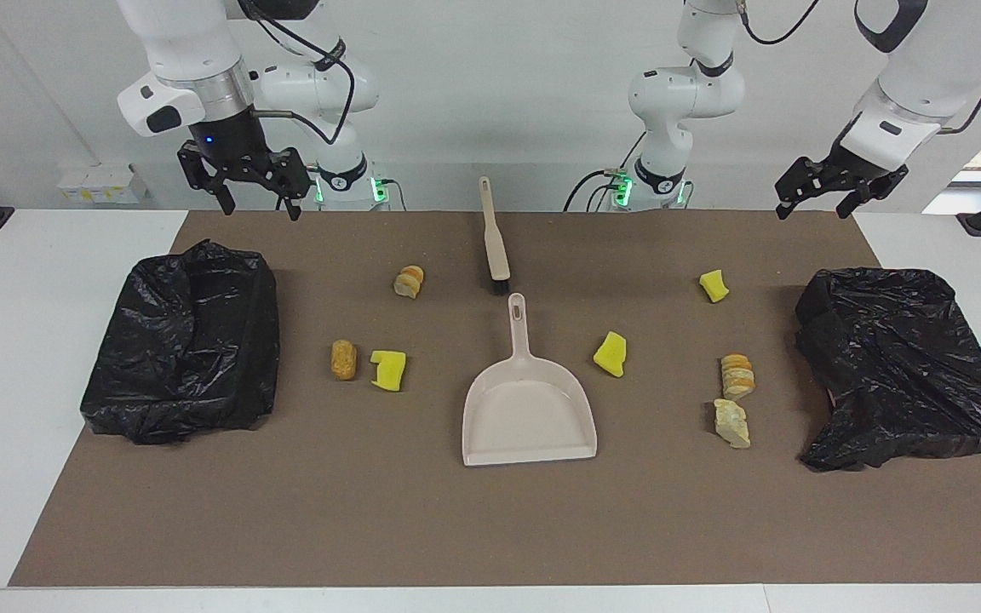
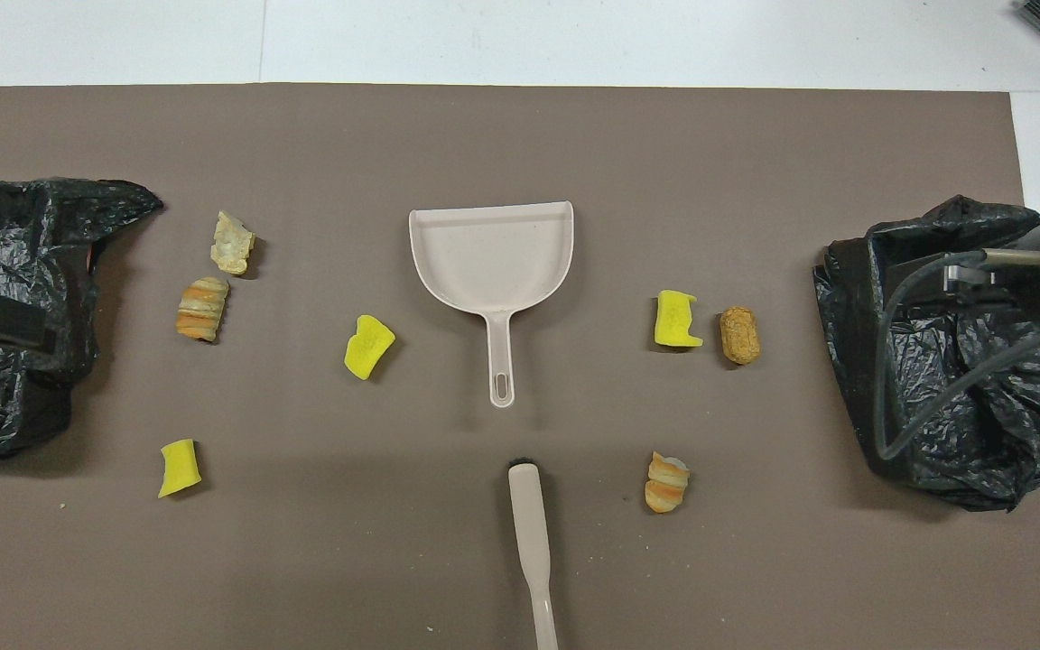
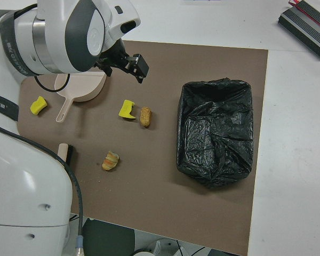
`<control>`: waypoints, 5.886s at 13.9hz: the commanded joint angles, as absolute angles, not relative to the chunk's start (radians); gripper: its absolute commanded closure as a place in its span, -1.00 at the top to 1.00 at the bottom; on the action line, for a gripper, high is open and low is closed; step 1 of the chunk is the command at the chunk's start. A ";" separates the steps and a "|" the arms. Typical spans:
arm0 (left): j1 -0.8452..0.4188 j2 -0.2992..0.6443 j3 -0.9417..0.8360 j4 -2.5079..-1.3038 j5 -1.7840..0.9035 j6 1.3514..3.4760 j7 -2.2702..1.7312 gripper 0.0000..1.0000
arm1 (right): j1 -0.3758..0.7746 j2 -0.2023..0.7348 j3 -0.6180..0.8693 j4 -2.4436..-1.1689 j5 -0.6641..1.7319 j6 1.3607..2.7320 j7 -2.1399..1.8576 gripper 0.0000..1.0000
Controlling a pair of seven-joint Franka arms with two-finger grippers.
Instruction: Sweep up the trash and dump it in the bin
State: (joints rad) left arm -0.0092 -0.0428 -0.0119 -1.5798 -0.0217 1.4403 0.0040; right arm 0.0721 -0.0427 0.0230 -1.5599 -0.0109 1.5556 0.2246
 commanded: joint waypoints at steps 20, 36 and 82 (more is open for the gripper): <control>-0.029 -0.081 -0.002 -1.655 -0.032 1.468 0.021 1.00 | 0.075 -0.074 0.021 -1.651 0.000 1.620 0.140 1.00; -0.303 -0.264 -0.008 -2.233 -0.066 1.870 0.037 1.00 | 0.078 -0.063 0.026 -1.649 0.000 1.661 0.110 1.00; -1.083 -0.161 0.002 -2.419 -0.141 2.149 -0.931 -1.00 | 0.575 0.408 0.051 -1.640 0.021 2.007 0.398 -1.00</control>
State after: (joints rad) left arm -1.1079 -0.0827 -0.0078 -2.3910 -0.1312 2.2214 -0.9483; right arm 0.5976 0.4679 0.0459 -1.6103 0.0004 2.0420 0.5036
